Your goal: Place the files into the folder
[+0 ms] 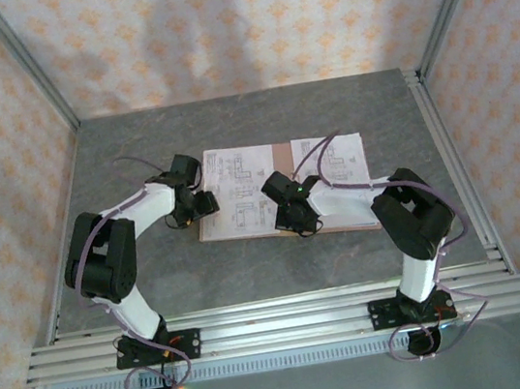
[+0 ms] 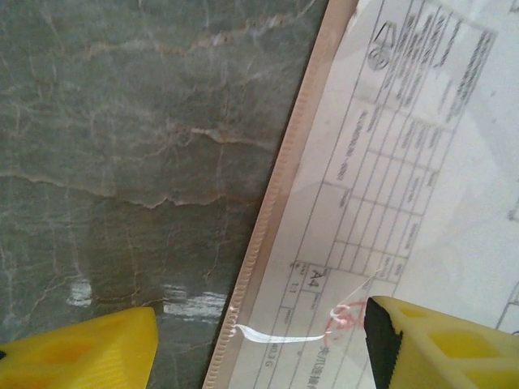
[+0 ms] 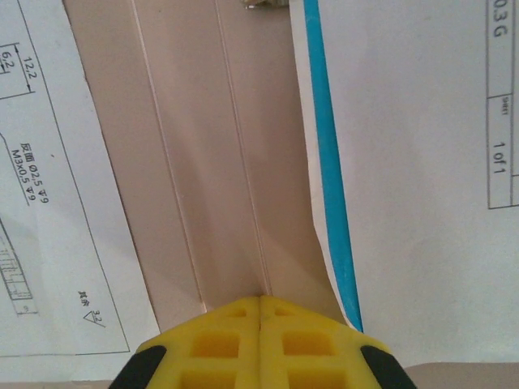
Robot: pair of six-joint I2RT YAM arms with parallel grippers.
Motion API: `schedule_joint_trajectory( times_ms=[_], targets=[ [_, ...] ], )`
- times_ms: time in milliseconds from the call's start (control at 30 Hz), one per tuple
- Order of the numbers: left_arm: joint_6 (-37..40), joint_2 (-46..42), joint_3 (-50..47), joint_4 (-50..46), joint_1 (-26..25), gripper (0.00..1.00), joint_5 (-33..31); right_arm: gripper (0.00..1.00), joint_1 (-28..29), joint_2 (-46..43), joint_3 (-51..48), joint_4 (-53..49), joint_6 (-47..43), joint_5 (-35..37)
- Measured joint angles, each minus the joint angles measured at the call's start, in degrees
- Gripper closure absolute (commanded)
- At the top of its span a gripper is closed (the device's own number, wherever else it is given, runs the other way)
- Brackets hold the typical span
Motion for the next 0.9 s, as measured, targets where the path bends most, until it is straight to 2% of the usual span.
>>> schedule_joint_trajectory(
  times_ms=[200, 533, 900],
  targets=[
    [-0.15, -0.63, -1.95, 0.79, -1.29, 0.31, 0.26, 1.0, -0.2, 0.11, 0.13, 0.02, 0.0, -0.24],
    [-2.27, -1.05, -2.99, 1.42, -5.68, 0.31, -3.02, 1.0, -0.31, 0.11, 0.13, 0.02, 0.0, -0.46],
    [-4.5, -5.05, -5.99, 2.58, -6.34, 0.32, -1.92, 1.0, -0.37, 0.11, 0.13, 0.02, 0.0, -0.61]
  ],
)
